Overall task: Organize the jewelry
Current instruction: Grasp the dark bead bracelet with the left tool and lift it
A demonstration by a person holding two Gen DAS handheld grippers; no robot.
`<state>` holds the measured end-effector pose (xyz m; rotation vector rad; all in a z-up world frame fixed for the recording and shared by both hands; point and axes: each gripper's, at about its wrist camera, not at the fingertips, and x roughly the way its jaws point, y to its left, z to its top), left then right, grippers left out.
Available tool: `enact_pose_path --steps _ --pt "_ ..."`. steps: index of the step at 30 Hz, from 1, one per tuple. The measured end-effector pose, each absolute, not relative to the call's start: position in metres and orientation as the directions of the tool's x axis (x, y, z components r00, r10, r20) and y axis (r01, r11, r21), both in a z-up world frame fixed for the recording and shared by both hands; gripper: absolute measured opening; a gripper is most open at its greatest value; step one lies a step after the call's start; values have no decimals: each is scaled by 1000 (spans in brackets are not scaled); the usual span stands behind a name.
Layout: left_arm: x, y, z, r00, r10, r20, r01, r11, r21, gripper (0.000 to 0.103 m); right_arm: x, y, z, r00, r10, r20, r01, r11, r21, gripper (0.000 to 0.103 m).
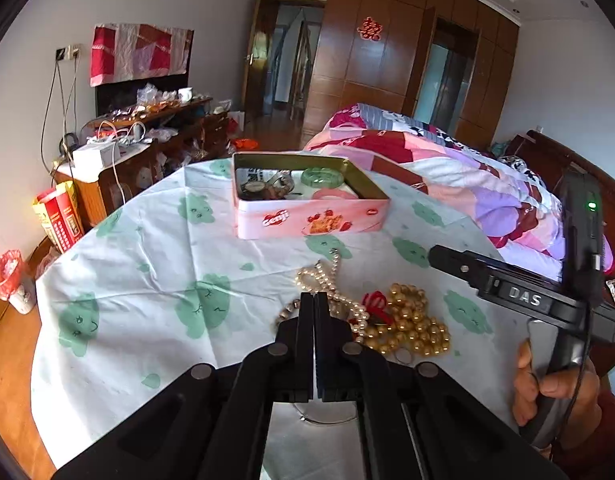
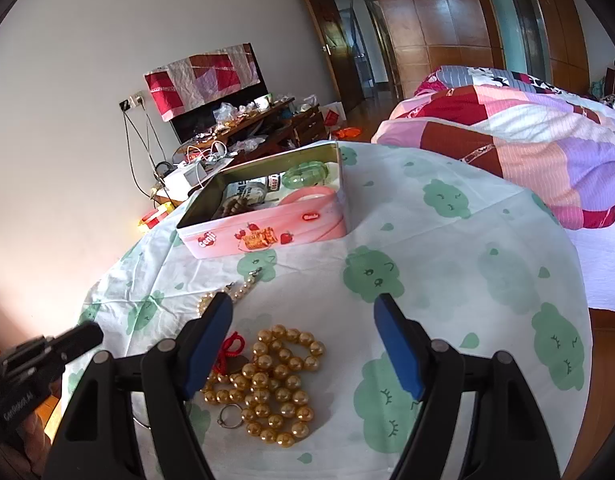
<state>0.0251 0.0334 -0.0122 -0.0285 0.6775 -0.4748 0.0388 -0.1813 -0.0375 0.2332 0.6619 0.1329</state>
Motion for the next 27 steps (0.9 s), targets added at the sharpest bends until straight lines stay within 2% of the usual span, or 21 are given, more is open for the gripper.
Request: enact_pose_path --steps 6,7,8,10,11,14,15,16,17,20,23,27 --pt "45 37 -27 642 -413 -646 383 903 -196 3 39 -179 -37 778 197 -596 -52 966 252 76" --pt "51 36 -29 628 -419 -656 384 900 -207 15 39 -179 -38 777 198 -597 -51 966 255 76" --pt "54 36 -31 623 -419 -661 382 900 -210 37 39 -180 -38 777 199 -598 -48 965 258 76" --pt "63 35 -34 625 -405 -667 362 908 -211 62 39 -181 -38 775 199 -600 -43 964 264 76" --pt "66 35 -36 628 -399 -668 354 911 -211 63 39 -181 -38 774 200 -600 -43 963 265 76" --pt "75 29 -46 601 -350 -718 325 928 -180 60 40 -181 -38 775 197 -601 -46 965 258 76" --pt "78 26 -49 582 -344 -737 330 928 -173 54 41 -180 -38 775 196 -601 -49 966 253 76" --pt "80 23 -52 565 -332 -756 329 930 -163 35 41 -180 -37 776 195 -600 -51 967 249 76" --pt "83 22 -55 549 -323 -771 328 932 -157 26 41 -179 -37 776 194 -601 -54 968 244 76" --pt "85 16 -59 527 -314 -790 346 928 -138 7 45 -177 -38 772 202 -603 -59 967 248 76" --pt "82 13 -59 525 -321 -788 368 921 -130 7 49 -173 -38 764 215 -608 -70 965 253 76" --pt "81 29 -54 554 -344 -759 323 928 -185 7 52 -167 -36 759 225 -611 -87 965 248 76"
